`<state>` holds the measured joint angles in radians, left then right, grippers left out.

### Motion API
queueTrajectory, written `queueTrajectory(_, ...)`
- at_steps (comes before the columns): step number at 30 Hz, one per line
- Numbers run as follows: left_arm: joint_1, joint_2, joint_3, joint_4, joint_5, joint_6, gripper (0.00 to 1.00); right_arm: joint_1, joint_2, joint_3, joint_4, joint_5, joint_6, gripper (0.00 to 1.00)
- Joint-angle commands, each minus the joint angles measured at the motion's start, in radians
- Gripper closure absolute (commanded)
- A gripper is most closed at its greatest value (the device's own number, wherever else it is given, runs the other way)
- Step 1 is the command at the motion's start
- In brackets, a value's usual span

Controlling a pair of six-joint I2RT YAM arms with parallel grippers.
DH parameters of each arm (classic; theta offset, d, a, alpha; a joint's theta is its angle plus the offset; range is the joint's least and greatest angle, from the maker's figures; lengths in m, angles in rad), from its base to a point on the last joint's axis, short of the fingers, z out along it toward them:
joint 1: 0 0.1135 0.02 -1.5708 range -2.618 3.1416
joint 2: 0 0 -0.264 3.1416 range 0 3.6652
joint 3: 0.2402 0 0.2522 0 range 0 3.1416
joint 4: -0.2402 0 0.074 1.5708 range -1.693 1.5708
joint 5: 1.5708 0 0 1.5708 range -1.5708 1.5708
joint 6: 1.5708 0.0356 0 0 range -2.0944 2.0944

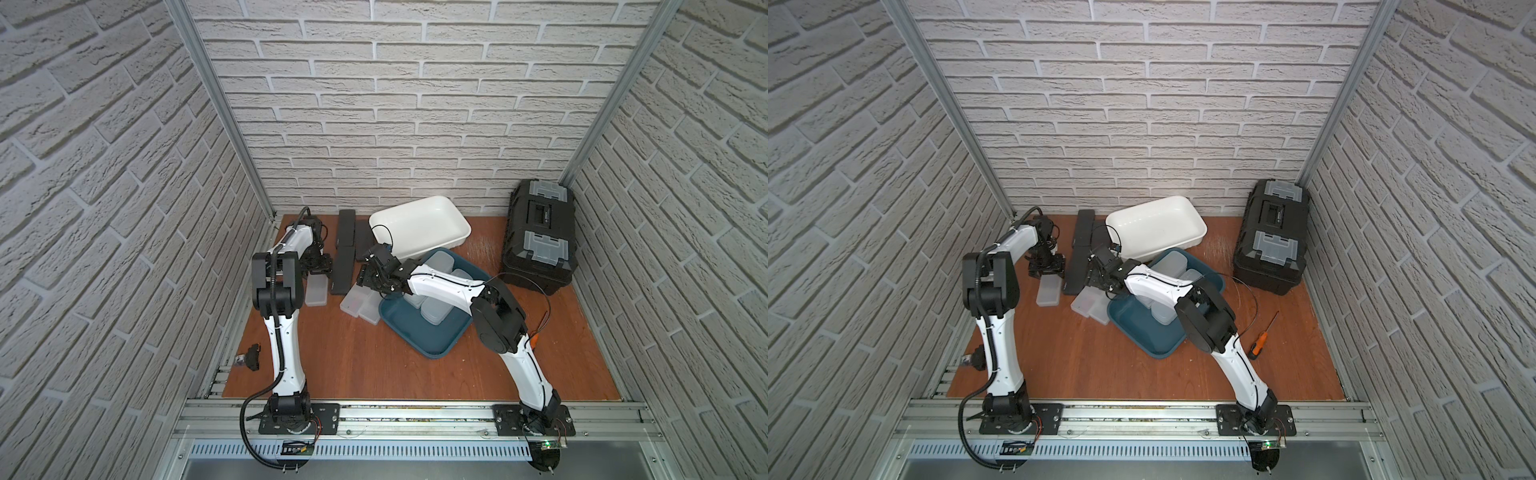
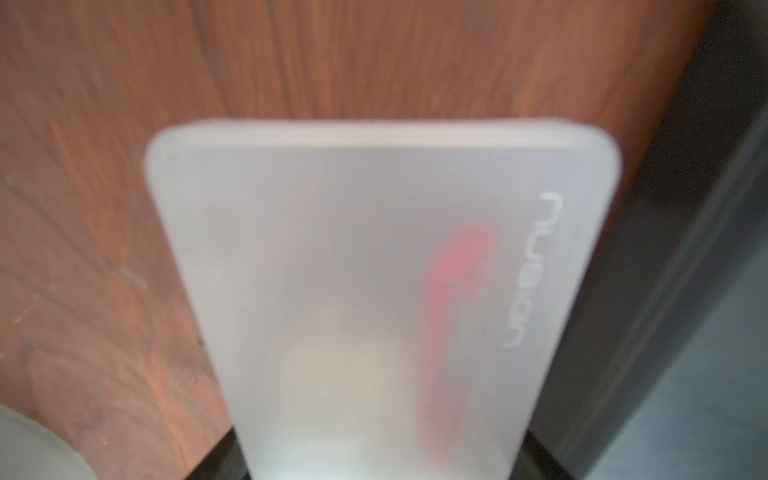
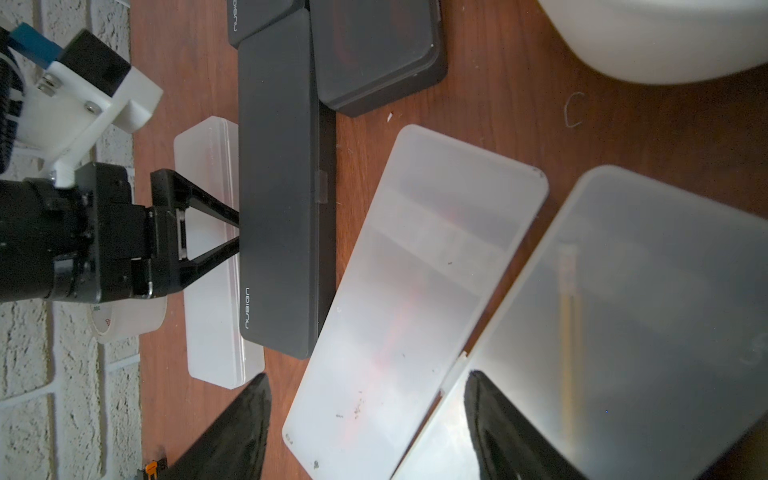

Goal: Place the pencil cases by color into the storage box
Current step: Pick up the pencil case from the center of the board.

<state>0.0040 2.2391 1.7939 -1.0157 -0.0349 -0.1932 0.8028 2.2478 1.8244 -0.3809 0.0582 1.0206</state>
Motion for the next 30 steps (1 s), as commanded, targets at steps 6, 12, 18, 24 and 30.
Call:
queueTrajectory(6, -0.001, -0.103, -0.038, -0.028, -0.011, 0.007, 0.38, -0.004, -0.063, -0.033, -0.022, 0.008, -0.025, 0.25)
queueTrajectory(12, -0.004, -0.218, -0.025, -0.062, -0.02, 0.019, 0.38, -0.002, -0.127, -0.088, 0.007, 0.007, -0.06, 0.26)
queueTrajectory(18, -0.051, -0.302, -0.006, -0.088, -0.028, 0.026, 0.38, -0.002, -0.263, -0.203, 0.04, 0.08, -0.125, 0.26)
queueTrajectory(24, -0.148, -0.326, 0.046, -0.105, -0.044, 0.024, 0.38, 0.0, -0.507, -0.35, 0.048, 0.213, -0.203, 0.26)
queueTrajectory(30, -0.267, -0.301, 0.132, -0.131, -0.049, 0.021, 0.38, 0.01, -0.748, -0.496, 0.048, 0.376, -0.296, 0.26)
